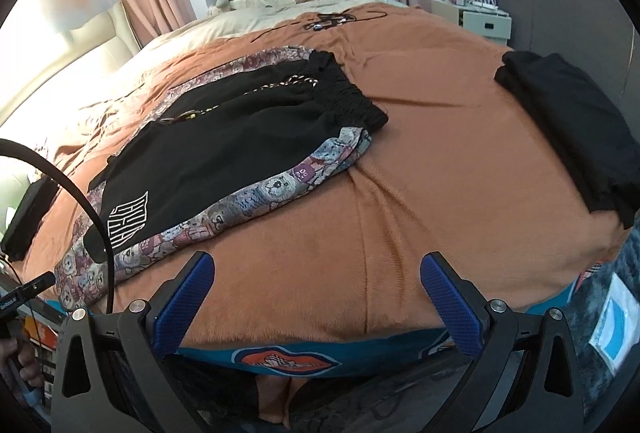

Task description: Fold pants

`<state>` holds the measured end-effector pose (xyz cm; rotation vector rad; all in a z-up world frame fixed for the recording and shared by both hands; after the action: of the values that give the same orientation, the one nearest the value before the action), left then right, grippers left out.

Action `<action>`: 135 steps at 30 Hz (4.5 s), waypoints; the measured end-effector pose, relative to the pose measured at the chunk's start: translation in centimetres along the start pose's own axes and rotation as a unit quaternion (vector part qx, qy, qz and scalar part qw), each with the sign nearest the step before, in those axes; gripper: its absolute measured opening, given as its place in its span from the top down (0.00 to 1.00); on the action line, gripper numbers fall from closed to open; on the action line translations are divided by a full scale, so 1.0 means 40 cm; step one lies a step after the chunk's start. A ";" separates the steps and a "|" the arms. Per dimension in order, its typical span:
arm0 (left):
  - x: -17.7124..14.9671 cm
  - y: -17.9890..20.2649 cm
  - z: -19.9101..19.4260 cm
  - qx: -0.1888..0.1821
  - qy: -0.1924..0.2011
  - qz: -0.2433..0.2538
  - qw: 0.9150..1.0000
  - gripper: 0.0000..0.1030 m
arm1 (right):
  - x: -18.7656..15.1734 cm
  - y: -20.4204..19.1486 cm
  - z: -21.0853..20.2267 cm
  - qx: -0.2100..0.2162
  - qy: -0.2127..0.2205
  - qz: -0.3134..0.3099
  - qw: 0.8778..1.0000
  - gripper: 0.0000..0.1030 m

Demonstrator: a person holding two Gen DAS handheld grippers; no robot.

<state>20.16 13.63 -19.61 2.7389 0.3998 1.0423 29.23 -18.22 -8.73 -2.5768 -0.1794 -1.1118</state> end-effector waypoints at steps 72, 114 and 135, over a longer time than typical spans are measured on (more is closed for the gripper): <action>0.033 0.052 -0.074 -0.149 0.037 -0.020 0.988 0.94 | 0.034 -0.008 0.184 0.159 -0.072 0.093 0.980 0.10; 0.300 0.019 -0.188 -0.136 0.126 -0.074 0.980 0.95 | 0.244 0.055 0.181 0.182 -0.006 0.166 0.969 0.95; 0.554 -0.097 -0.007 -0.101 0.103 -0.107 0.984 0.95 | 0.419 -0.047 0.313 0.184 0.002 0.146 0.972 0.95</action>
<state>35.15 24.25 -6.65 2.3601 0.5717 1.2351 48.88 -12.35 -4.14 -2.1859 -0.0016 -0.8800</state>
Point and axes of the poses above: each gripper's, at about its wrist camera, not at the fingertips, and z roughly the way its jaws point, y to its right, x to its top, the point moved 9 cm from there along z, roughly the way its jaws point, and after that the axes turned 8 degrees about z, right-handed, at the moved point
